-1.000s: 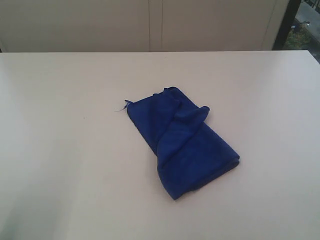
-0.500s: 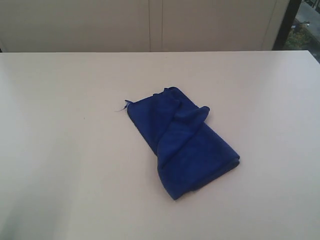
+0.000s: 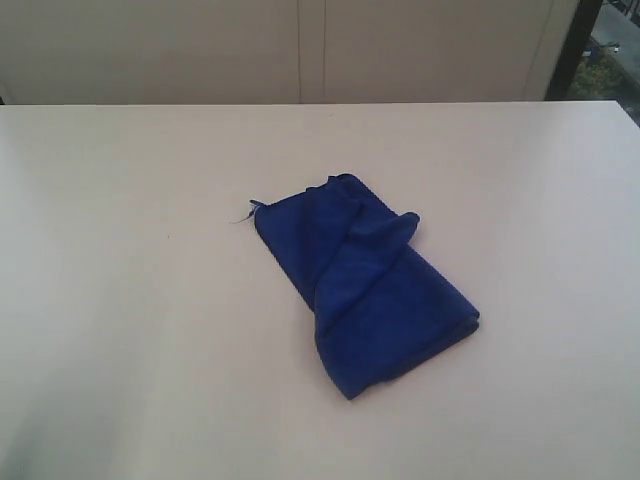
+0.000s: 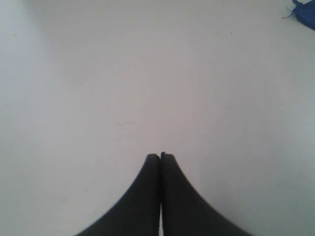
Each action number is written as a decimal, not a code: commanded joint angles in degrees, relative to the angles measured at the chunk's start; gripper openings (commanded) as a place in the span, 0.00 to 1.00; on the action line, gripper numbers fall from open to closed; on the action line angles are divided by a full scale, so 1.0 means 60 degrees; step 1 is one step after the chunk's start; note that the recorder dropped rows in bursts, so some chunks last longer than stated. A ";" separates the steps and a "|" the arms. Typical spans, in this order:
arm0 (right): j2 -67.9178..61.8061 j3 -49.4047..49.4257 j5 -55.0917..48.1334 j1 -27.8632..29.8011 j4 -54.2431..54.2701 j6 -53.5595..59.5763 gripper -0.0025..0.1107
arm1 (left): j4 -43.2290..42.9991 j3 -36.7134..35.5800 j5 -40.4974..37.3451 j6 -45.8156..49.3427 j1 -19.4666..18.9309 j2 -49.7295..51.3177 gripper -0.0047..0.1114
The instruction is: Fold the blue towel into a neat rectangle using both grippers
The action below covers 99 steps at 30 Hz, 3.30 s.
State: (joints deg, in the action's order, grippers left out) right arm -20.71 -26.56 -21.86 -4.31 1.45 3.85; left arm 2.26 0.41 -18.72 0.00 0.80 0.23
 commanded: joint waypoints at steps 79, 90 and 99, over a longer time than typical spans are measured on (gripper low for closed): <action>-1.7302 -0.9461 -0.0320 -0.2428 0.7648 0.1325 0.02 | 0.0041 -0.0068 -0.0059 -0.0050 -0.0025 -0.0038 0.04; -1.5574 -0.9461 -0.1630 -0.2409 0.4541 0.0888 0.02 | 0.0041 -0.0068 -0.0059 -0.0050 -0.0025 -0.0038 0.04; -1.4977 -0.9445 -0.2906 -0.2409 0.1778 -0.0224 0.02 | 0.0041 -0.0068 -0.0059 -0.0050 -0.0025 -0.0038 0.04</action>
State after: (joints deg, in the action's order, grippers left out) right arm -111.09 -83.26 -38.42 -18.84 15.37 3.96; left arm 2.26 0.41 -18.72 0.00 0.80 0.23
